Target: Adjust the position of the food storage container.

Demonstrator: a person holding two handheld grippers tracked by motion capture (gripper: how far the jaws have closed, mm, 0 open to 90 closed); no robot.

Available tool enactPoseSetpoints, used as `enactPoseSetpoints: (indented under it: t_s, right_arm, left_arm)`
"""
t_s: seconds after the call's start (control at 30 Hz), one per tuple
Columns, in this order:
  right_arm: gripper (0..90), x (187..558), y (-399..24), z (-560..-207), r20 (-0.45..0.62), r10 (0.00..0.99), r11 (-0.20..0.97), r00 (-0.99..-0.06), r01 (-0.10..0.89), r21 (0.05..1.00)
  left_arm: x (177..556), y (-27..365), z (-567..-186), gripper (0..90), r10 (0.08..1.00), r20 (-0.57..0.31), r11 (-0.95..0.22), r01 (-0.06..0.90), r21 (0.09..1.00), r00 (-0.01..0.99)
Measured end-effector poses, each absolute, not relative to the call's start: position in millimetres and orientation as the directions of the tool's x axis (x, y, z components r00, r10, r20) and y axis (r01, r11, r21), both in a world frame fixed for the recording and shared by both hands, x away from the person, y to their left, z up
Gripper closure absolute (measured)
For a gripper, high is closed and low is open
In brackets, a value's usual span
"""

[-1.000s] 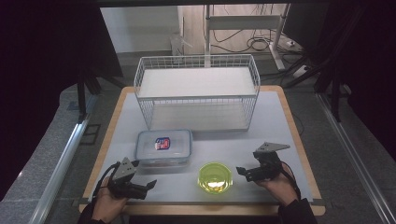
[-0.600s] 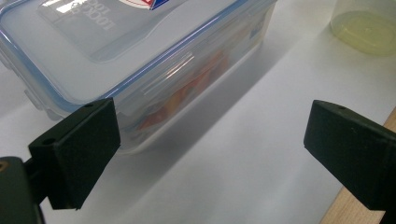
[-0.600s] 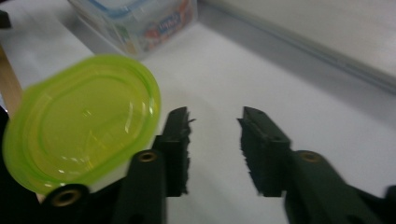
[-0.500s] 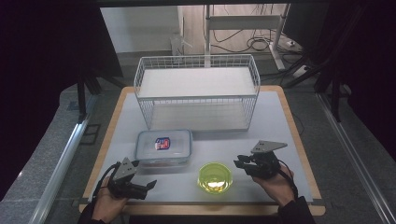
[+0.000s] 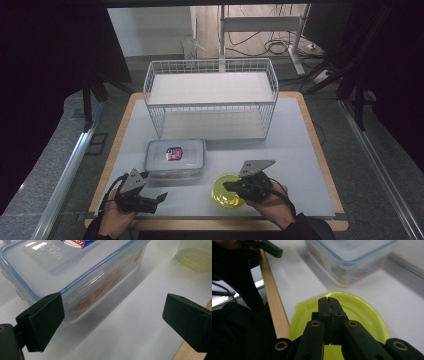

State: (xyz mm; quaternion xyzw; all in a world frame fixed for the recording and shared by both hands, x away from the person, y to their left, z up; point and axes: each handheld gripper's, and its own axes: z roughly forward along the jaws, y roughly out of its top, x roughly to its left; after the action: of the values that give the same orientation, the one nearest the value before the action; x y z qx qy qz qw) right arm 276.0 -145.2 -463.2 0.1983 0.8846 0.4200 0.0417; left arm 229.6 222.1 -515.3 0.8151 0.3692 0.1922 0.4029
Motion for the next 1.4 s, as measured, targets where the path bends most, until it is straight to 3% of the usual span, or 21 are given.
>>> enactPoseSetpoints:
  t_s: [0.4,1.4]
  right_arm:
    - [89.7,266.1,-92.7,-479.7,0.068,0.303,0.646,-0.951,0.257,0.719]
    - [89.8,260.4,-95.9,-478.9,0.018,0.317,0.711,-0.948,0.250,0.658]
  left_arm:
    - [230.1,220.7,-516.1,3.9,0.754,0.016,-0.407,0.449,0.795,0.656]
    - [230.1,220.0,-516.3,3.9,0.749,0.020,-0.420,0.450,0.788,0.663]
